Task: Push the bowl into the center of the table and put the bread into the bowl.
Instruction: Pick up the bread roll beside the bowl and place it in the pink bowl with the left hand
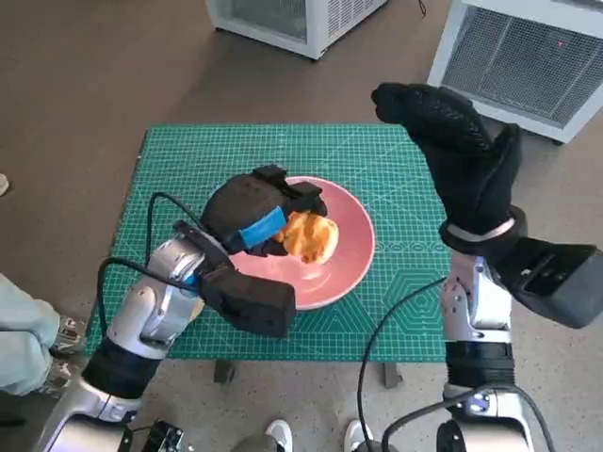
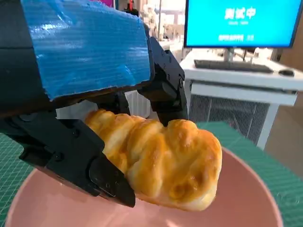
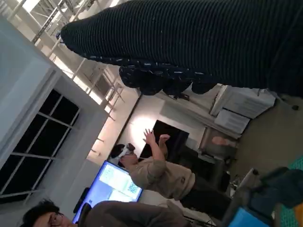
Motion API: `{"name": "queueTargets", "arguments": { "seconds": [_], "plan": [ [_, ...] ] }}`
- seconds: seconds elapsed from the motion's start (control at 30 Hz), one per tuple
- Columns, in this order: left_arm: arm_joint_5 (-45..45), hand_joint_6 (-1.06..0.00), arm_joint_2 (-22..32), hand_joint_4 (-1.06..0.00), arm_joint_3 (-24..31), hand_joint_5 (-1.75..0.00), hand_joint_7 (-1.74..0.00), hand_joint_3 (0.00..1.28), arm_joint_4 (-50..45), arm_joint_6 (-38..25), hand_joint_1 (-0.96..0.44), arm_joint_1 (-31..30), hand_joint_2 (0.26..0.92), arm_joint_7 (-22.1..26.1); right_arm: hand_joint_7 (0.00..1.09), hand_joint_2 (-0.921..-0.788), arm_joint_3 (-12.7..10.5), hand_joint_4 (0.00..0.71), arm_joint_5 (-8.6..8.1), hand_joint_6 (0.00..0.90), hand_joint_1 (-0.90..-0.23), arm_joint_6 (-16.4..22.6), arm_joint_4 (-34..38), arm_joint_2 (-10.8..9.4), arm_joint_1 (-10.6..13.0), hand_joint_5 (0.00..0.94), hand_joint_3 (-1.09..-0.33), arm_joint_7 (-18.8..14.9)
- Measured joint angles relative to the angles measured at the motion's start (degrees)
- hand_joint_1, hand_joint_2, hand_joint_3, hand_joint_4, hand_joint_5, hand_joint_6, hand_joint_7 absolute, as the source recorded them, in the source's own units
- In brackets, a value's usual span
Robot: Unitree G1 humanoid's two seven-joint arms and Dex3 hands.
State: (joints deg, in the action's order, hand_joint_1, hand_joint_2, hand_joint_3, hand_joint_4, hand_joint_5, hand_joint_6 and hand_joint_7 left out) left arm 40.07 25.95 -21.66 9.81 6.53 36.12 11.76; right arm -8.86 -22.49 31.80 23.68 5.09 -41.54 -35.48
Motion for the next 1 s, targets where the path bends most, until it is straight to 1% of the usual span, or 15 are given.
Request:
{"name": "queueTargets", "arguments": {
  "seconds": [0.03, 0.1, 0.13, 0.17, 0.2, 0.23, 0.27, 0.3, 0.33, 0.37, 0.4, 0.5, 0.67, 0.8, 1.0],
  "plan": [
    [0.1, -0.63, -0.2, -0.7, -0.1, -1.14, -1.18, 0.06, 0.2, -0.1, 0.0, 0.0, 0.92, 0.2, 0.55, -0.921, 0.0, 0.166, 0.0, -0.001, -0.707, 0.0, 0.0, 0.0, 0.0, 0.005, -0.885, 0.0],
    [0.2, -0.55, -0.5, -0.62, -0.2, -1.23, -1.24, 0.13, 0.4, -0.3, 0.0, 0.0, 0.921, 0.5, 0.55, -0.921, 0.0, 0.165, 0.0, -0.001, -0.709, 0.0, -0.1, 0.0, 0.0, 0.005, -0.884, 0.0],
    [0.2, -0.51, -0.7, -0.57, -0.2, -1.11, -1.14, 0.13, 0.4, -0.5, 0.01, 0.0, 0.902, 0.7, 0.55, -0.921, 0.0, 0.165, 0.0, -0.001, -0.71, 0.0, -0.1, 0.0, 0.0, 0.005, -0.884, 0.0],
    [0.2, -0.49, -0.9, -0.53, -0.2, -0.84, -0.91, 0.13, 0.4, -0.6, 0.02, 0.0, 0.885, 0.9, 0.55, -0.921, 0.0, 0.165, 0.0, -0.001, -0.71, 0.0, -0.1, 0.0, 0.0, 0.005, -0.884, 0.0],
    [0.0, -0.5, -1.1, -0.54, -0.2, -0.62, -0.73, 0.11, 0.3, -1.0, 0.03, 0.0, 0.883, 1.4, 0.55, -0.921, 0.0, 0.165, 0.0, -0.001, -0.711, 0.0, -0.2, 0.0, 0.0, 0.005, -0.883, 0.0],
    [-0.1, -0.47, -1.2, -0.49, -0.2, -0.51, -0.64, 0.09, 0.2, -1.4, 0.02, 0.0, 0.875, 1.8, 0.55, -0.921, 0.0, 0.165, 0.01, -0.001, -0.711, 0.0, -0.2, 0.0, 0.0, 0.006, -0.883, 0.0],
    [-0.2, -0.47, -1.3, -0.49, -0.1, -0.51, -0.64, 0.09, 0.1, -1.9, 0.02, 0.0, 0.875, 2.4, 0.55, -0.921, 0.0, 0.165, 0.01, -0.001, -0.711, 0.0, -0.2, 0.0, 0.0, 0.006, -0.883, 0.0],
    [-0.5, -0.35, -1.4, -0.31, 0.0, -0.26, -0.4, 0.05, -0.4, -2.9, -0.02, -0.2, 0.838, 3.5, 0.55, -0.921, 0.0, 0.166, 0.01, -0.001, -0.713, 0.0, -0.2, 0.0, 0.0, 0.006, -0.881, 0.0],
    [-0.7, -0.29, -1.5, -0.2, 0.1, -0.17, -0.3, 0.04, -1.2, -4.1, -0.07, -0.4, 0.819, 4.8, 0.55, -0.921, 0.0, 0.166, 0.01, -0.001, -0.714, 0.0, -0.2, 0.0, 0.1, 0.006, -0.88, 0.0],
    [-1.0, -0.26, -1.5, -0.16, 0.1, -0.13, -0.26, 0.03, -2.0, -5.6, -0.08, -0.6, 0.812, 6.3, 0.55, -0.921, 0.0, 0.166, 0.01, -0.001, -0.715, 0.0, -0.2, 0.0, 0.1, 0.006, -0.88, 0.0],
    [-1.3, -0.22, -1.6, -0.11, 0.2, -0.08, -0.2, 0.02, -2.8, -6.9, -0.13, -0.8, 0.802, 7.8, 0.55, -0.921, 0.0, 0.167, 0.01, -0.001, -0.716, 0.0, -0.2, 0.0, 0.1, 0.006, -0.879, 0.0],
    [-2.6, -0.16, -1.7, -0.03, 0.5, -0.03, -0.12, 0.01, -5.9, -12.6, -0.23, -1.4, 0.789, 13.5, 0.55, -0.921, 0.0, 0.167, 0.0, -0.001, -0.716, 0.0, -0.2, 0.0, 0.1, 0.006, -0.878, 0.0],
    [-5.2, -0.13, -1.7, 0.0, 1.8, 0.0, -0.08, 0.0, -11.6, -20.8, -0.31, -1.9, 0.785, 21.3, 0.55, -0.921, 0.1, 0.165, 0.01, -0.001, -0.716, -0.1, -0.5, 0.0, 0.3, 0.006, -0.88, 0.1],
    [-6.8, -0.12, -1.4, 0.0, 3.3, 0.0, -0.07, 0.0, -16.5, -24.4, -0.33, -2.3, 0.784, 24.6, 0.54, -0.921, 0.1, 0.165, 0.02, -0.001, -0.716, -0.2, -0.6, -0.1, 0.4, 0.006, -0.881, 0.2],
    [-9.9, -0.13, -0.8, 0.0, 6.3, 0.0, -0.07, 0.0, -23.5, -26.3, -0.33, -4.0, 0.778, 26.8, 0.54, -0.921, 0.2, 0.164, 0.03, -0.001, -0.718, -0.2, -0.6, -0.2, 0.5, 0.006, -0.881, 0.4]
  ]
}}
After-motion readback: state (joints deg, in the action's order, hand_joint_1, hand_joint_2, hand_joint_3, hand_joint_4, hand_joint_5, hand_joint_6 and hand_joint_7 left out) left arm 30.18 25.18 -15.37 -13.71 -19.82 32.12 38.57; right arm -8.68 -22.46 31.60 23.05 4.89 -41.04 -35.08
